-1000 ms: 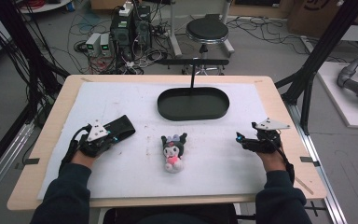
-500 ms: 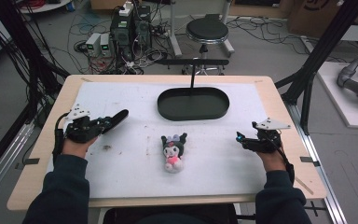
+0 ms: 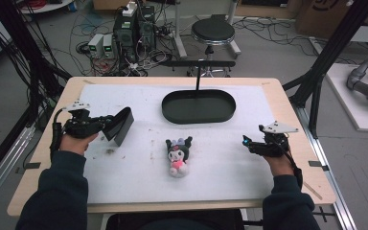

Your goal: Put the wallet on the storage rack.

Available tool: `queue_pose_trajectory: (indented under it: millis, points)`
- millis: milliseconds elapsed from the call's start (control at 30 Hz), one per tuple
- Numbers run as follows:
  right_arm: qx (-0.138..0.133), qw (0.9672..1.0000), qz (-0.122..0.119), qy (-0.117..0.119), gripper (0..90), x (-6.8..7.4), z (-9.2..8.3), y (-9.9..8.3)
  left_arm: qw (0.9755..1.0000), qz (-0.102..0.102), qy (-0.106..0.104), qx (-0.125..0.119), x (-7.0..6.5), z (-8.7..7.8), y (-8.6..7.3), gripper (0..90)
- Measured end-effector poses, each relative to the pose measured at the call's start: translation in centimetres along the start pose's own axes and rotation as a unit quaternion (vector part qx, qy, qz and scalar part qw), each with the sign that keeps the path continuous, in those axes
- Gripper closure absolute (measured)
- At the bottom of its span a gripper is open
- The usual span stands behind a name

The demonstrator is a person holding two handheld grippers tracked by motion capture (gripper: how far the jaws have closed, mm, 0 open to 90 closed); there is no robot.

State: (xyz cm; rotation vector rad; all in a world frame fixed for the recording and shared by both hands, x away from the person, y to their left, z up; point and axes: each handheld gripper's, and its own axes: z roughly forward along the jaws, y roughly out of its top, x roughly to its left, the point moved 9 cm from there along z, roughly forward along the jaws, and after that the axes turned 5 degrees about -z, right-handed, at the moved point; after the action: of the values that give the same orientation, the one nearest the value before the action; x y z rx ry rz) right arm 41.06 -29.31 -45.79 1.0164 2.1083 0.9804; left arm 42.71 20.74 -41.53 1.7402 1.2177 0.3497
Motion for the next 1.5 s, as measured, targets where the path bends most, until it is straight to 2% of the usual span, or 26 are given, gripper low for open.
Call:
queue_pose_trajectory:
  millis: [67,167,367,467,500,567,667,767,1067,1167,1233,1300,1400,1500]
  points:
    - [0.001,1.0000,-0.002,0.000,24.3,0.0,0.0,0.0,0.9998,-0.001,0.016,0.008,0.6,0.6,-0.2,85.7]
    - [0.001,1.0000,-0.002,0.000,24.4,0.0,0.0,0.0,0.9997,0.000,0.022,0.000,1.1,1.1,0.0,85.5]
    - [0.002,1.0000,0.000,0.002,24.3,0.1,0.1,-0.1,0.9984,0.025,0.050,-0.011,1.7,1.4,0.0,84.4]
    - [0.002,1.0000,-0.004,0.004,24.3,0.1,0.1,0.0,0.9983,0.023,0.047,-0.026,2.0,1.4,-0.2,83.2]
    - [0.000,1.0000,-0.004,0.003,24.3,0.1,0.1,0.0,0.9981,0.022,0.047,-0.031,2.1,1.4,-0.3,80.2]
    - [-0.001,1.0000,-0.004,0.004,24.3,0.2,0.1,0.0,0.9981,0.021,0.040,-0.043,2.1,1.3,-0.5,72.9]
    - [0.001,1.0000,-0.005,0.003,24.3,0.2,0.1,0.0,0.9969,0.022,0.030,-0.070,2.2,1.2,-0.6,56.7]
    - [0.002,1.0000,-0.004,0.004,24.3,0.2,0.1,0.0,0.9970,0.009,0.023,-0.073,2.5,1.0,-0.7,42.0]
    - [0.002,1.0000,-0.005,0.005,24.3,0.2,0.1,0.0,0.9954,0.018,0.019,-0.092,1.6,0.0,-0.3,37.3]
    - [-0.001,1.0000,-0.005,0.005,24.3,0.2,0.0,0.0,0.9934,0.020,0.007,-0.112,1.0,-0.4,-0.6,36.1]
    - [-0.003,0.9999,-0.006,0.007,24.3,0.2,0.0,0.1,0.9925,0.017,0.010,-0.121,0.8,-0.5,-1.2,27.3]
    - [-0.003,0.9999,-0.007,0.009,24.3,0.3,0.1,0.1,0.9921,0.022,0.017,-0.122,0.6,-0.4,-2.0,17.2]
    - [-0.003,0.9999,-0.007,0.008,24.3,0.3,0.1,0.1,0.9918,0.024,0.023,-0.123,0.2,-0.1,-2.9,15.7]
    - [-0.003,0.9999,-0.008,0.009,24.3,0.3,0.1,0.1,0.9908,0.042,0.018,-0.127,-0.8,-0.1,-2.8,15.7]
